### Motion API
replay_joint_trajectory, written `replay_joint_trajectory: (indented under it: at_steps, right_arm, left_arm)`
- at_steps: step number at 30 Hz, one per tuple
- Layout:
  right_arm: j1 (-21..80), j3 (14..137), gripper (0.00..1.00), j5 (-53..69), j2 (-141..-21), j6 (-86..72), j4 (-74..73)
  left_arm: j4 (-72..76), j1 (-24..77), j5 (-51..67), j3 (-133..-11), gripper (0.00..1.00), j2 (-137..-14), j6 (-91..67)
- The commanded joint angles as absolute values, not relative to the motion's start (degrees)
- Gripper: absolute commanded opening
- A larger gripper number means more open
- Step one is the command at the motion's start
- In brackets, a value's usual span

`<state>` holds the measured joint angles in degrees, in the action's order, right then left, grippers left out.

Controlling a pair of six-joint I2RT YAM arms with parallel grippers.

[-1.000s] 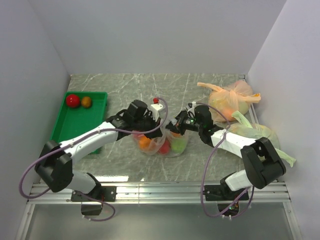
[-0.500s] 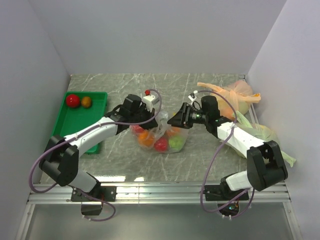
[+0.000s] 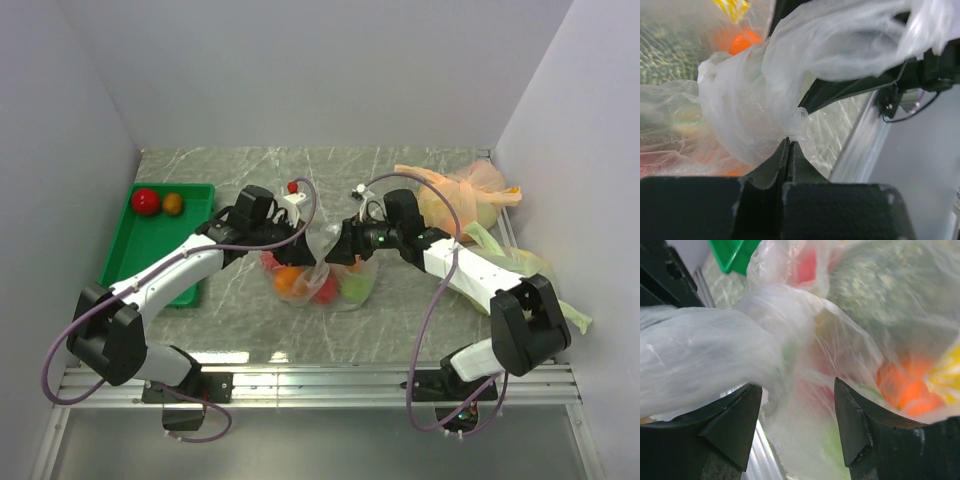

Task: Place the fake fruits into the plastic bag and tie a complex knot

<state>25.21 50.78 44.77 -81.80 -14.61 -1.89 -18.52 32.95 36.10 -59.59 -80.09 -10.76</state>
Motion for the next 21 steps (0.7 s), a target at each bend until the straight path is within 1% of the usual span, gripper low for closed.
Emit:
replay_joint_trajectory:
  at_steps: [1,3,4,12,14,16,17,18,19,20,21]
  right_arm:
    - [26.8,53.8,0.68,44.7,-82.4,-7.5,1.8]
    - [27.3,54.1,0.71,46.0,-82.6,-2.7,2.5]
    - [27.4,54.2,0.72,46.4,-82.8,1.3,2.5]
    - [29.1,57.7,0.72,49.4,-86.0,17.4,1.6]
    - [29.5,57.7,0.71,50.4,-86.7,20.4,1.5]
    - [30.4,57.4,0.66,50.5,-87.0,19.7,2.6]
    - [30.8,57.4,0.58,50.6,-87.2,19.0,3.8]
    - [31.2,57.6,0.43,50.5,-87.4,17.9,4.3]
    - [31.8,57.6,0.11,48.3,-87.8,16.1,5.4]
    - [31.9,58.4,0.00,48.0,-89.0,10.3,6.5]
    - [31.9,59.5,0.00,47.5,-89.8,7.2,6.0]
  left_arm:
    - [-23.2,33.0,40.2,-62.5,0.00,-78.7,-10.5]
    - [-23.5,32.7,42.1,-62.7,0.00,-78.6,-10.1]
    - [-23.6,32.5,43.5,-62.8,0.00,-78.7,-10.0]
    - [-27.1,28.9,51.6,-66.3,0.00,-82.5,-8.7]
    - [-27.7,27.6,51.7,-67.3,0.00,-83.5,-9.1]
    - [-28.2,27.2,51.9,-68.2,0.00,-83.6,-9.0]
    - [-28.4,27.2,51.9,-68.3,0.00,-83.6,-9.1]
    - [-27.8,27.2,51.9,-68.0,0.00,-83.3,-9.8]
    - [-27.1,27.2,51.2,-67.6,0.00,-82.2,-10.7]
    - [-26.3,27.2,50.5,-66.0,0.00,-81.2,-11.8]
    - [-24.8,27.4,49.4,-65.0,0.00,-80.3,-13.2]
